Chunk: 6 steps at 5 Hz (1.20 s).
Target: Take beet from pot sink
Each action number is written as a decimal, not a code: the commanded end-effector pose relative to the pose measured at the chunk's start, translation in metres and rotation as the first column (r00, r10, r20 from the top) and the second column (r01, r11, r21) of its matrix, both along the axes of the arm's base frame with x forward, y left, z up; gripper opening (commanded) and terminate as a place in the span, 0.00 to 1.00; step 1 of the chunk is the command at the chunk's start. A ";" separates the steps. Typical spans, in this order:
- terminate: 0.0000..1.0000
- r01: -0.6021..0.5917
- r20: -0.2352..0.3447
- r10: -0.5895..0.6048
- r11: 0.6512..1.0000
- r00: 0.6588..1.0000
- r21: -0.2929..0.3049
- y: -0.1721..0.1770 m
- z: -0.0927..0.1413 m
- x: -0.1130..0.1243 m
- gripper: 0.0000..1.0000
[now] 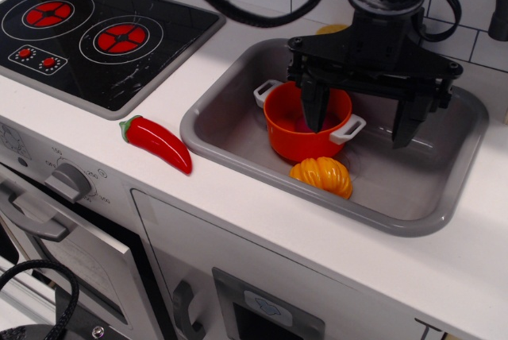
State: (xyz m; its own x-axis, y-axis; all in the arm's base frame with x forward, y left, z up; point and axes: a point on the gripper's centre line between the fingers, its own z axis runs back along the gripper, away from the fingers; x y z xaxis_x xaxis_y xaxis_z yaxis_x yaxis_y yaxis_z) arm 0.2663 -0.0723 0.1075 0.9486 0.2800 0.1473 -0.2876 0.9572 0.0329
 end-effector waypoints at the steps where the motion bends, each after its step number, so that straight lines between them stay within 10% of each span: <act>1: 0.00 0.000 0.000 0.000 1.000 1.000 0.000 0.000 0.000 0.000 1.00; 6: 0.00 -0.228 0.199 0.228 0.973 0.953 -0.023 0.063 -0.019 0.103 1.00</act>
